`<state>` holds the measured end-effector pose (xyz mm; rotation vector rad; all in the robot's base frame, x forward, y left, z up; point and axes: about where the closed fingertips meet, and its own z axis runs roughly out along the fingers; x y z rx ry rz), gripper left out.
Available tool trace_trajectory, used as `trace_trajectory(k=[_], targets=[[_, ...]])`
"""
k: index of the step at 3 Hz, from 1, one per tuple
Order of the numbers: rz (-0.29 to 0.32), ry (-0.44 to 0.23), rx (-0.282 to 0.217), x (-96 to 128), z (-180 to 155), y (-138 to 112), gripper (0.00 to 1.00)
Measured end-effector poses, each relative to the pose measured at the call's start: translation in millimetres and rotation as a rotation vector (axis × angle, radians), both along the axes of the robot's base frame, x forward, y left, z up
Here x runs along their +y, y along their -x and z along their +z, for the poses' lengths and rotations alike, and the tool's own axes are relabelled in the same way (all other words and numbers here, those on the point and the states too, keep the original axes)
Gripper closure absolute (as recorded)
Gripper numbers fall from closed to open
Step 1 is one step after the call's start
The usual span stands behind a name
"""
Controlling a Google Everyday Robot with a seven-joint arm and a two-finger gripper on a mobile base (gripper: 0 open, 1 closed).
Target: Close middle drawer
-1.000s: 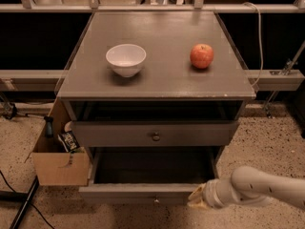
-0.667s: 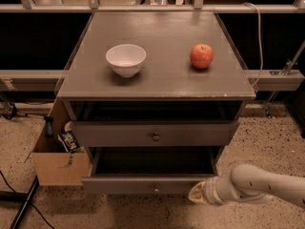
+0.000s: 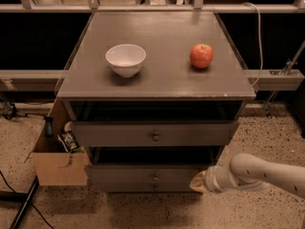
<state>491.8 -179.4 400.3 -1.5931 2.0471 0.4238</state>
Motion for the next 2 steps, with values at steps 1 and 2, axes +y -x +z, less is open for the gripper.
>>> trace_trajectory(k=[1, 2], targets=[[0.007, 0.023, 0.007, 0.7, -3.8, 10.6, 0.57], [0.019, 0.047, 0.003, 6.4, -9.0, 8.5, 0.34]])
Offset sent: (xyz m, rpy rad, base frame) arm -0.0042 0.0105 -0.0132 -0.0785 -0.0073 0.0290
